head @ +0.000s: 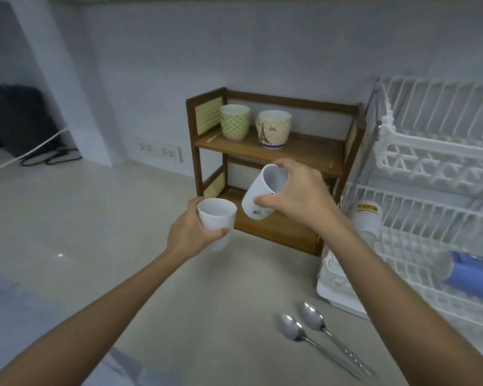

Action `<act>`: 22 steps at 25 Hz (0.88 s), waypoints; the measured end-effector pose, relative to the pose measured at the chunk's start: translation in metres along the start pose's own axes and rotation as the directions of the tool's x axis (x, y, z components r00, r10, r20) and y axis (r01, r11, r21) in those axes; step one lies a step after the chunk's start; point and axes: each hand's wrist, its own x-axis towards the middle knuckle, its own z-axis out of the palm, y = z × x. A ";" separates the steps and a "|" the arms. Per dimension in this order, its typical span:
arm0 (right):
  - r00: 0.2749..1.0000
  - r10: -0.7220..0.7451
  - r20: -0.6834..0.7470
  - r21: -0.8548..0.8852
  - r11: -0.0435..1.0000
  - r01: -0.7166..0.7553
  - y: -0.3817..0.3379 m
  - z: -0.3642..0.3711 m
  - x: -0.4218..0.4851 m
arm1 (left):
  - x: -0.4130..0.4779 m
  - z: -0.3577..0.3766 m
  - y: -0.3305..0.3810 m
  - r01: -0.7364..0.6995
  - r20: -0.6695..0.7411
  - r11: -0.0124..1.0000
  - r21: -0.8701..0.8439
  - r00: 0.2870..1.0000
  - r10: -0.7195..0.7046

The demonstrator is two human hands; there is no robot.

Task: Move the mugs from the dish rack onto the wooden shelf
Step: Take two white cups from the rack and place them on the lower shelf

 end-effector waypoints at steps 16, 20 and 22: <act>0.879 0.462 0.122 -0.462 0.810 -0.362 0.116 0.171 0.126 | 0.181 0.108 -0.035 0.145 0.144 0.984 -0.104 0.981 -0.130; 0.856 0.498 0.142 -0.467 0.796 -0.386 0.125 0.186 0.145 | 0.193 0.120 -0.041 0.135 0.130 0.985 -0.111 0.984 -0.120; 0.847 0.507 0.162 -0.480 0.790 -0.382 0.128 0.194 0.150 | 0.196 0.124 -0.045 0.146 0.139 0.983 -0.109 0.982 -0.131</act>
